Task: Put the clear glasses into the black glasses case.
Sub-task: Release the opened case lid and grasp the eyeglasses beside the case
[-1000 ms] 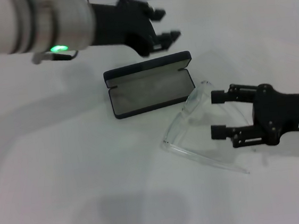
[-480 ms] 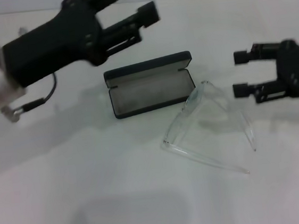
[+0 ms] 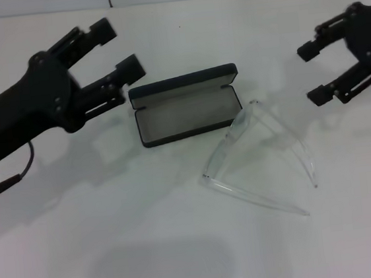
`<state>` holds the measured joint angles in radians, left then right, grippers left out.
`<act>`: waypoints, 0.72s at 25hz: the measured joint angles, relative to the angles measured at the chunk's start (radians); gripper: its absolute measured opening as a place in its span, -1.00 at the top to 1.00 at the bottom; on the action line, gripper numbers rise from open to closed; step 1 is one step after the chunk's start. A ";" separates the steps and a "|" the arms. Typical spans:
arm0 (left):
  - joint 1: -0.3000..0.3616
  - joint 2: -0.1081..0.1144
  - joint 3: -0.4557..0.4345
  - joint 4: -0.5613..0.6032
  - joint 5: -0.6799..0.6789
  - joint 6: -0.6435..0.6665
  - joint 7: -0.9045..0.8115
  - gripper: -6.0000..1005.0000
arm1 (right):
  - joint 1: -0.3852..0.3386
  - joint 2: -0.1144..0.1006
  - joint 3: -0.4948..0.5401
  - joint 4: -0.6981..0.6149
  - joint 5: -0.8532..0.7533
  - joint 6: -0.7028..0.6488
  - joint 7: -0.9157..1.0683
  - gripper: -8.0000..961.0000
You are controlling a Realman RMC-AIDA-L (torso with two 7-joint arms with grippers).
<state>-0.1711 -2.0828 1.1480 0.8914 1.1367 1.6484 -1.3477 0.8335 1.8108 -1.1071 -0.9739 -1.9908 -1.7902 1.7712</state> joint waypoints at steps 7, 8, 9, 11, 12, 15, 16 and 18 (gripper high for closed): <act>0.007 -0.001 -0.021 -0.040 0.000 0.018 0.015 -0.75 | 0.219 0.132 -0.012 -0.107 -0.373 -0.082 0.015 -0.59; 0.001 -0.001 -0.022 -0.051 0.002 0.018 0.022 -0.75 | 0.239 0.146 -0.016 -0.106 -0.406 -0.086 0.007 -0.59; -0.006 0.000 -0.022 -0.061 0.008 0.018 0.031 -0.75 | 0.253 0.162 -0.030 -0.106 -0.436 -0.080 -0.006 -0.59; -0.020 0.011 -0.022 -0.073 0.053 0.017 0.054 -0.75 | 0.276 0.186 -0.067 -0.106 -0.480 -0.056 -0.030 -0.58; -0.023 0.018 -0.022 -0.070 0.087 0.018 0.065 -0.75 | 0.285 0.192 -0.090 -0.102 -0.493 -0.044 -0.034 -0.58; -0.023 0.048 -0.022 -0.042 0.198 0.027 0.075 -0.75 | 0.305 0.201 -0.167 -0.089 -0.510 -0.006 -0.044 -0.58; -0.019 0.052 -0.022 -0.036 0.210 0.028 0.075 -0.75 | 0.305 0.202 -0.198 -0.086 -0.512 0.006 -0.049 -0.58; -0.001 0.064 -0.023 -0.023 0.226 0.029 0.075 -0.75 | 0.302 0.202 -0.245 -0.082 -0.513 0.032 -0.062 -0.55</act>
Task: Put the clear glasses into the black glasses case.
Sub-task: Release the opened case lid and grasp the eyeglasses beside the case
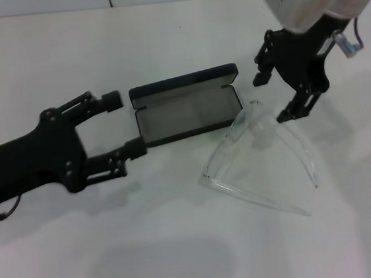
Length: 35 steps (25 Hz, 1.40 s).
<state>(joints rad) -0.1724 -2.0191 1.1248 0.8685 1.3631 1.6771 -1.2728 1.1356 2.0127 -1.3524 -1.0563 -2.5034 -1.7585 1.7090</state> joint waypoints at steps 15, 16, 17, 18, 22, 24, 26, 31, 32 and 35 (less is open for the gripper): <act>0.064 0.002 -0.046 0.032 0.069 0.025 -0.005 -0.75 | -0.033 0.015 -0.261 0.043 0.059 0.241 -0.129 -0.39; 0.064 0.002 -0.046 0.032 0.069 0.025 -0.007 -0.75 | -0.038 0.015 -0.273 0.050 0.076 0.262 -0.142 -0.39; 0.063 0.002 -0.046 0.032 0.069 0.025 -0.008 -0.75 | -0.043 0.015 -0.283 0.054 0.090 0.279 -0.149 -0.38; 0.063 0.002 -0.047 0.032 0.069 0.025 -0.010 -0.75 | -0.052 0.015 -0.302 0.056 0.106 0.310 -0.156 -0.38; 0.061 0.003 -0.047 0.032 0.070 0.025 -0.012 -0.74 | -0.084 0.015 -0.379 0.053 0.135 0.399 -0.160 -0.36; 0.058 0.002 -0.047 0.032 0.070 0.025 -0.013 -0.74 | -0.092 0.015 -0.418 0.058 0.148 0.421 -0.160 -0.35; 0.057 0.001 -0.047 0.032 0.070 0.025 -0.013 -0.74 | -0.099 0.015 -0.442 0.061 0.152 0.443 -0.160 -0.34; 0.055 -0.003 -0.048 0.045 0.070 0.025 -0.013 -0.74 | -0.120 0.015 -0.478 0.059 0.157 0.490 -0.160 -0.32; 0.054 -0.003 -0.048 0.048 0.070 0.025 -0.013 -0.74 | -0.121 0.015 -0.481 0.059 0.160 0.492 -0.161 -0.31; 0.053 -0.006 -0.048 0.064 0.070 0.024 -0.020 -0.74 | -0.124 0.015 -0.491 0.060 0.166 0.502 -0.167 -0.30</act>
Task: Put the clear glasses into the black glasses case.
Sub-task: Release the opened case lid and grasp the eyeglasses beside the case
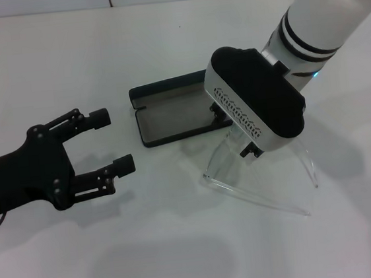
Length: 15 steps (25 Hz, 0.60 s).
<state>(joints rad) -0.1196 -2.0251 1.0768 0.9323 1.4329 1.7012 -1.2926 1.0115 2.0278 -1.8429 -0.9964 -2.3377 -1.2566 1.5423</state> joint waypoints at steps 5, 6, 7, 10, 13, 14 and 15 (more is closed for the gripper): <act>-0.001 -0.004 0.000 0.022 0.000 -0.001 -0.011 -0.74 | -0.002 0.000 -0.018 0.000 0.003 0.017 -0.002 -0.28; -0.002 -0.005 -0.001 0.025 0.000 -0.001 -0.014 -0.74 | -0.002 0.000 -0.022 0.001 0.004 0.019 -0.003 -0.27; -0.002 -0.006 -0.001 0.027 0.000 -0.002 -0.016 -0.74 | -0.002 0.000 -0.027 0.001 0.004 0.023 -0.003 -0.27; -0.005 -0.008 -0.002 0.029 0.000 -0.002 -0.018 -0.74 | -0.007 0.000 -0.039 0.001 0.006 0.047 -0.004 -0.25; -0.008 -0.009 -0.002 0.030 0.000 -0.002 -0.019 -0.74 | -0.013 0.000 -0.052 0.001 0.008 0.077 -0.006 -0.24; -0.008 -0.009 -0.002 0.030 0.000 -0.002 -0.019 -0.74 | -0.014 0.000 -0.056 0.001 0.009 0.081 -0.006 -0.23; -0.008 -0.009 -0.002 0.030 0.000 -0.003 -0.019 -0.74 | -0.014 0.000 -0.061 0.001 0.009 0.084 -0.006 -0.23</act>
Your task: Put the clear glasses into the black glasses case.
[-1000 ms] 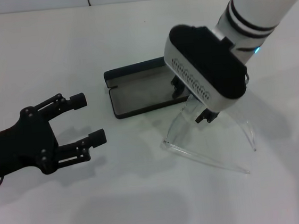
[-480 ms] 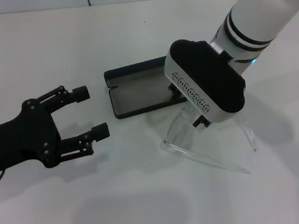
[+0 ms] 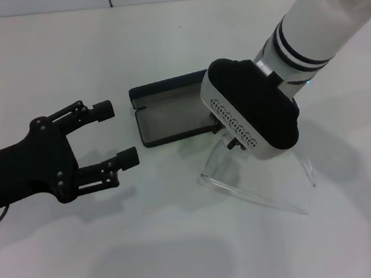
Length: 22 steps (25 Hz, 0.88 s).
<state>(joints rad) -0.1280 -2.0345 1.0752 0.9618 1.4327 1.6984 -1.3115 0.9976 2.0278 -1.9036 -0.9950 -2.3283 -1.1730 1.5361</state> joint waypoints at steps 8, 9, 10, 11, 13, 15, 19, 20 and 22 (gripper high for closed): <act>-0.002 -0.004 -0.028 0.000 0.000 0.000 0.000 -0.74 | -0.005 0.000 -0.008 -0.005 0.004 -0.008 -0.001 0.35; -0.003 -0.004 -0.028 0.000 0.000 0.000 0.000 -0.74 | -0.007 0.000 -0.007 -0.006 0.004 -0.009 -0.001 0.44; -0.003 -0.004 -0.029 0.000 0.000 0.001 0.000 -0.74 | -0.011 0.000 -0.001 -0.011 0.004 -0.013 0.000 0.53; -0.002 -0.004 -0.030 0.000 0.000 0.001 0.000 -0.74 | -0.012 0.000 0.003 -0.013 0.005 -0.017 0.001 0.63; -0.001 -0.005 -0.043 0.000 -0.001 0.003 0.000 -0.74 | -0.015 0.000 0.032 -0.021 0.005 -0.037 0.005 0.70; 0.003 -0.010 -0.067 0.000 -0.004 0.006 0.001 -0.74 | -0.018 0.000 0.076 -0.035 0.011 -0.076 0.009 0.74; 0.006 -0.019 -0.114 0.001 -0.009 0.025 0.006 -0.74 | -0.058 0.000 0.187 -0.102 0.027 -0.159 0.016 0.77; 0.005 -0.023 -0.130 0.002 -0.010 0.037 0.007 -0.74 | -0.076 0.000 0.212 -0.131 0.028 -0.178 0.021 0.77; 0.003 -0.030 -0.161 0.003 -0.010 0.057 0.006 -0.74 | -0.104 -0.001 0.246 -0.179 0.028 -0.198 0.037 0.78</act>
<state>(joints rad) -0.1253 -2.0644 0.9140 0.9643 1.4225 1.7556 -1.3051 0.8940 2.0268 -1.6576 -1.1744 -2.2999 -1.3714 1.5727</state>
